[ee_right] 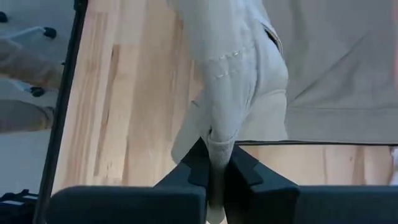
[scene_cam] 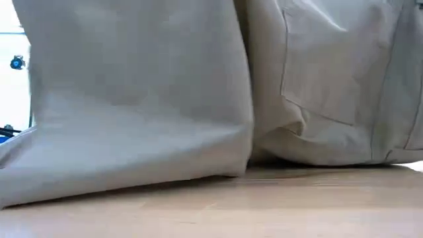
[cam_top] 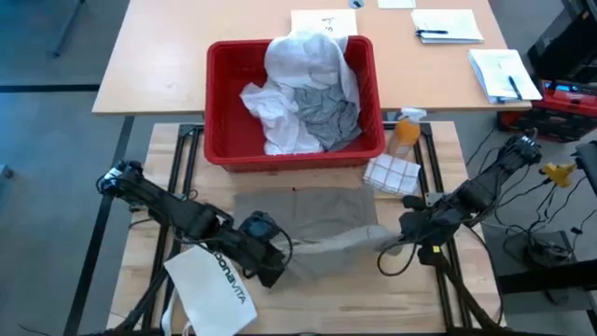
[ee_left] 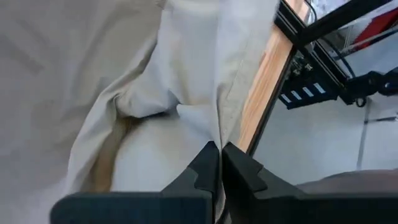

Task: Fold laundry
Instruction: Fold the brown shorts

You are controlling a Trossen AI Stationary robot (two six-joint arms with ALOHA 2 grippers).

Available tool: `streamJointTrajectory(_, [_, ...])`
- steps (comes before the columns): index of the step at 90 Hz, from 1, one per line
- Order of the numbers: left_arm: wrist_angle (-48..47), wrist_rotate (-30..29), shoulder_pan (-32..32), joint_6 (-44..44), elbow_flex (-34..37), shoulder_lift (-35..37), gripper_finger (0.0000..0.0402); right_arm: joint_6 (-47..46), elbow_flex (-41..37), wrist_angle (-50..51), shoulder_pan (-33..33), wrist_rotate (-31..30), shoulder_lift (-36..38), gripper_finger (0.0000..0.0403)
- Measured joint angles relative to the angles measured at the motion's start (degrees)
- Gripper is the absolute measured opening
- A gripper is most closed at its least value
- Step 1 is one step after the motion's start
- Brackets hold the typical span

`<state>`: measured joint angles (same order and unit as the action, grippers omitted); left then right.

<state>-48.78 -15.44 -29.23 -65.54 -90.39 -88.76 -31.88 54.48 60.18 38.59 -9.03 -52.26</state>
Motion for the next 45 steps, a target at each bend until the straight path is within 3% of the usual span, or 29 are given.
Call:
streamJointTrajectory(15, [-3.4,-0.6,1.3,0.5,0.0,2.7,0.0,3.1,-0.5,0.2,-1.2,-0.1,-0.9,0.0003])
streamJointTrajectory(45, [-7.5,0.8,5.6,12.0,0.0,3.6,0.0,7.7,-0.5,0.5,-7.3,0.2,-3.4,0.0003])
